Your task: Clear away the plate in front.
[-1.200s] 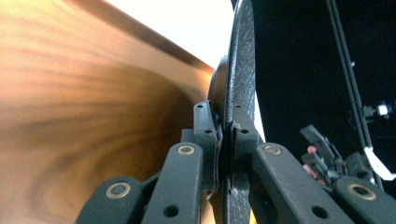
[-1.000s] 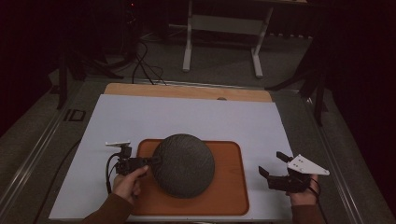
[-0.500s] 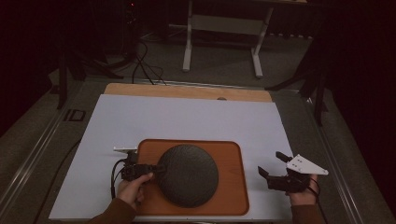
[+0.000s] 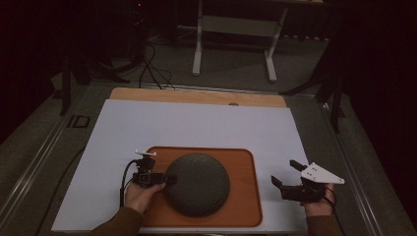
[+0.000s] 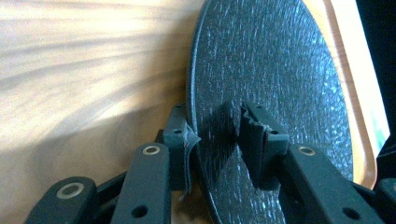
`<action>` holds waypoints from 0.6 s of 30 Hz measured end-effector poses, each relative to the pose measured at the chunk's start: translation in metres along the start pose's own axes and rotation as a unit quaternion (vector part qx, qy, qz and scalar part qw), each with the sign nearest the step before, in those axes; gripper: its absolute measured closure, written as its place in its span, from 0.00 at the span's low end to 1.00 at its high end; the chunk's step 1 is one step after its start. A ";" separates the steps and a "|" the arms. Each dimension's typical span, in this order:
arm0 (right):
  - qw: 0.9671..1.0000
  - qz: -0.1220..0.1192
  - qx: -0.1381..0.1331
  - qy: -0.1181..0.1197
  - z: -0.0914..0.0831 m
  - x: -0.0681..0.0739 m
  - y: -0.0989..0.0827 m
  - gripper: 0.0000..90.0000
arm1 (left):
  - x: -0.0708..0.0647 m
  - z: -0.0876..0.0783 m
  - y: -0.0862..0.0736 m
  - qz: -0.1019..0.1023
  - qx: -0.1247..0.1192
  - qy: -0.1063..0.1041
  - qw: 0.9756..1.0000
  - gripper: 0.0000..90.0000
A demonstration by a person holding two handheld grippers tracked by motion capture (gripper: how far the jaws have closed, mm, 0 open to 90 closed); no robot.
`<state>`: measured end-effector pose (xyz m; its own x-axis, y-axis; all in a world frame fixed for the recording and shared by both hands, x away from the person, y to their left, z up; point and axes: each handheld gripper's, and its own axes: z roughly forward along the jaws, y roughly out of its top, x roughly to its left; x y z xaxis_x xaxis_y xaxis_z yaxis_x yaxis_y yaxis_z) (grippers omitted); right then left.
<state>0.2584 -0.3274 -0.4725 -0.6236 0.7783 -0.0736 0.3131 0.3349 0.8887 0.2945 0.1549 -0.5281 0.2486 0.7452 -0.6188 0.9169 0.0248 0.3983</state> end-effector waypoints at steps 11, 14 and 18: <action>1.000 -0.001 -0.001 0.000 0.000 0.000 0.000 0.12 | -0.014 -0.016 0.003 0.074 -0.026 0.078 0.994 0.55; 1.000 -0.001 -0.001 0.000 0.000 0.000 0.000 0.12 | -0.015 -0.023 0.004 0.088 -0.045 0.082 0.992 0.51; 1.000 -0.001 0.000 0.000 0.000 0.000 0.000 0.12 | -0.016 -0.030 0.007 0.107 -0.059 0.087 0.989 0.49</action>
<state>0.2584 -0.3279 -0.4726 -0.6243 0.7774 -0.0760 0.3116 0.3371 0.8884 0.2877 0.1633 -0.4946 0.3652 0.8455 -0.3896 0.8040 -0.0755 0.5898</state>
